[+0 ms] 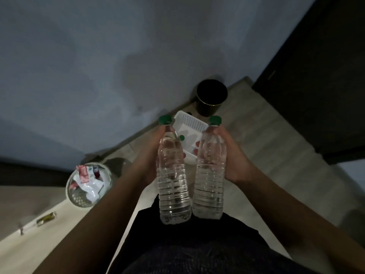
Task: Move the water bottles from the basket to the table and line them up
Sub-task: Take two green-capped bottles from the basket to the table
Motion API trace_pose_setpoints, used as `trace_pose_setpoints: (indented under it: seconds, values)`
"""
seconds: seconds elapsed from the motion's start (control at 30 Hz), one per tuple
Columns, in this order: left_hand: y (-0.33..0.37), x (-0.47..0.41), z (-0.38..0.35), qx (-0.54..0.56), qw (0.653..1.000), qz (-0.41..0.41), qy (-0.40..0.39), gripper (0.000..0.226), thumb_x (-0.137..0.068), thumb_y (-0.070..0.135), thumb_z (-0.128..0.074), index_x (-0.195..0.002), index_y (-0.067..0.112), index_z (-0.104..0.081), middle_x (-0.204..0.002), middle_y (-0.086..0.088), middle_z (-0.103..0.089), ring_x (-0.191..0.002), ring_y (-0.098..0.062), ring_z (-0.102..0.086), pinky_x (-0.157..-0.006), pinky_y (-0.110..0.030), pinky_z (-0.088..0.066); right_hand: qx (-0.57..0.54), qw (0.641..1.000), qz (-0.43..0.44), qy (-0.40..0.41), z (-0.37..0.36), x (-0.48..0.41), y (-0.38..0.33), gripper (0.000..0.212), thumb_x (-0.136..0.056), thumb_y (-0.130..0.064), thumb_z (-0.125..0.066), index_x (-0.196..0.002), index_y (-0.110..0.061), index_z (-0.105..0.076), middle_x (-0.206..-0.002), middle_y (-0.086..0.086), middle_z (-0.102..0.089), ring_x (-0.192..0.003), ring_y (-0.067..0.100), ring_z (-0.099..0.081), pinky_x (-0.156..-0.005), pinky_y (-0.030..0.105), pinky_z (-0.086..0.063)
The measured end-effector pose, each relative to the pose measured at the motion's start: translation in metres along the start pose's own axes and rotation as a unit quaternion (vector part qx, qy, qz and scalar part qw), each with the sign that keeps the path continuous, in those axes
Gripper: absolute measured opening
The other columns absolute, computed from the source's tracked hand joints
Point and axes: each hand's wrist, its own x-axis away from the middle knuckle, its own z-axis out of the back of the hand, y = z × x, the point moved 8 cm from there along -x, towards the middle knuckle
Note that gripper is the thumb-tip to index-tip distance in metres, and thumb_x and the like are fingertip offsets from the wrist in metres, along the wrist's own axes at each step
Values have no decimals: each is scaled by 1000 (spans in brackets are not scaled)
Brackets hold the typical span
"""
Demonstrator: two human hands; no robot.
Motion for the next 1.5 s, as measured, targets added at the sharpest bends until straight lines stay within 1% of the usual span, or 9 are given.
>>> trace_pose_setpoints:
  seconds: [0.1,0.23,0.43,0.63,0.7,0.8,1.03,1.27,1.5]
  values:
    - [-24,19,2,14,1000,-22,9,56,-93,56,-46,-114,6,-58,-88,-10,-71,-74,-23,-69,-64,-35,-58,33,999,-8,-40,-3,7,13,66,-93,-57,-50,-133,-5,-51,-92,10,-62,-83,22,-61,-84,38,-50]
    - [-55,42,4,87,996,-20,10,48,-97,53,-41,-103,8,-57,-80,-7,-69,-66,-19,-67,-59,-31,-54,69,994,-65,-54,-3,10,43,75,-84,-60,-63,-137,-9,-49,-109,19,-55,-96,31,-56,-90,44,-46]
    - [-104,76,29,205,975,22,80,73,-84,56,-56,-128,-1,-48,-85,-12,-67,-70,-23,-66,-61,-34,-57,112,980,-122,-111,-19,19,71,44,-80,-56,-53,-78,-20,-79,-81,10,-68,-72,23,-63,-67,35,-52]
    - [-115,110,62,352,931,-23,97,78,-52,64,-80,-102,5,-72,-95,-13,-71,-84,-25,-70,-80,-38,-56,103,971,-179,-118,-54,5,99,67,-74,-64,-54,-113,-10,-61,-89,11,-71,-74,23,-69,-63,34,-58]
    - [-123,123,78,419,901,-46,105,75,-68,68,-66,-113,7,-64,-102,-15,-70,-93,-31,-69,-87,-47,-53,87,965,-213,-127,-70,7,110,68,-74,-66,-55,-116,-13,-60,-98,14,-73,-81,29,-72,-68,43,-60]
    - [-132,149,100,455,882,-65,102,74,-83,73,-43,-113,8,-61,-97,-14,-70,-85,-31,-69,-81,-47,-55,120,948,-245,-162,-99,12,131,67,-73,-68,-56,-115,-17,-60,-106,15,-72,-88,34,-71,-81,56,-55]
    - [-162,236,169,456,879,-114,82,66,-66,65,-68,-85,2,-70,-76,-9,-66,-63,-22,-66,-63,-34,-56,180,915,-257,-252,-175,35,211,62,-83,-68,-51,-91,-10,-68,-83,9,-67,-66,23,-66,-66,37,-58]
    - [-210,357,258,493,845,-152,140,61,-78,59,-59,-94,1,-64,-83,-12,-63,-68,-24,-66,-65,-33,-58,144,884,-302,-326,-254,87,337,73,-63,-52,-83,-113,-3,-64,-108,15,-66,-84,27,-70,-71,42,-59]
    - [-249,447,332,550,770,-221,237,65,-71,65,-60,-98,5,-62,-87,-12,-65,-78,-30,-71,-79,-48,-56,60,875,-331,-348,-317,123,436,71,-82,-72,-51,-121,-13,-58,-102,9,-68,-88,21,-70,-80,51,-58]
